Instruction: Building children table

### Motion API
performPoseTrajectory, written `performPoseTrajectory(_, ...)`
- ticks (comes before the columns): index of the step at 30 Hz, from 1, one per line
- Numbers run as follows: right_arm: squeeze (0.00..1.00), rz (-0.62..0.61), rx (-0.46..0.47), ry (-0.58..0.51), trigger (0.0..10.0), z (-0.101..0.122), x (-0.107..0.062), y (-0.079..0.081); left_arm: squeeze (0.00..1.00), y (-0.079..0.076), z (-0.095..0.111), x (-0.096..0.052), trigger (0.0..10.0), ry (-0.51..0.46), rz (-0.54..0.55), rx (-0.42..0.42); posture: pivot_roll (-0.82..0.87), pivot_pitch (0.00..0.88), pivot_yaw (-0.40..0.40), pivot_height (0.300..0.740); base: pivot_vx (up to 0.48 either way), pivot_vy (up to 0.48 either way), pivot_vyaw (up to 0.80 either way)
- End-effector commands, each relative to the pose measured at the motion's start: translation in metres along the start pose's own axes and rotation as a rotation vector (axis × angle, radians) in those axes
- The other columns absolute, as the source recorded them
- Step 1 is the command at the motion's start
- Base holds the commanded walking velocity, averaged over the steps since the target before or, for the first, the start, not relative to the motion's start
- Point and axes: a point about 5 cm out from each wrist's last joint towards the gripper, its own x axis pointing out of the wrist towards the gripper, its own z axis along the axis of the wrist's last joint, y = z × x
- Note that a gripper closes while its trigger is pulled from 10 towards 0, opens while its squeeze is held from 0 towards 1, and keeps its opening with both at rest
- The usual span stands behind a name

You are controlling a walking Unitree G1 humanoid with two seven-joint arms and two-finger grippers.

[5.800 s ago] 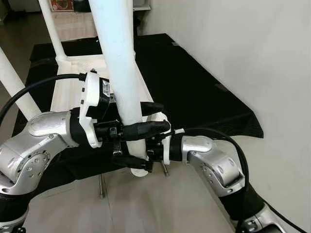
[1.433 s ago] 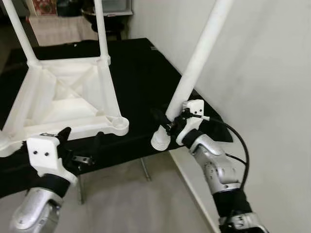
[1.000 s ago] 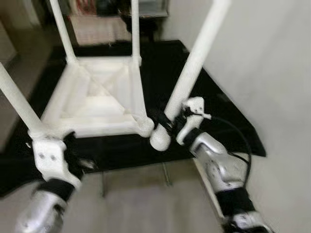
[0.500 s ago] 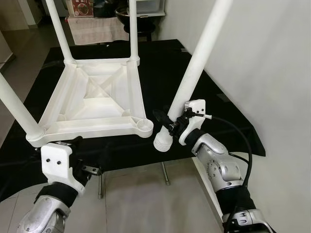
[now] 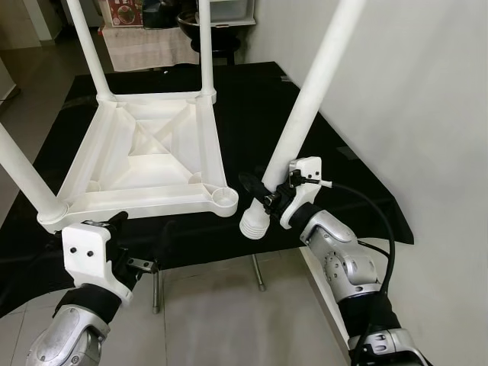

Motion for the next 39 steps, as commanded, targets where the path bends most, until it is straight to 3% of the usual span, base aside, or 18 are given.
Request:
performPoseTrajectory(1,0.0,0.006,0.016,-0.019,10.0,0.003,0.001,0.0,0.0,0.001,-0.003,-0.001,10.0,0.015,0.0,-0.011,-0.13,0.067,-0.064,0.74,0.0,0.0,0.0)
performPoseTrajectory(39,0.0,0.001,0.001,-0.065,10.0,0.015,0.003,0.0,0.0,-0.001,0.001,-0.002,10.0,-0.001,-0.033,-0.01,-0.11,0.081,-0.064,0.74,0.007,0.0,0.0)
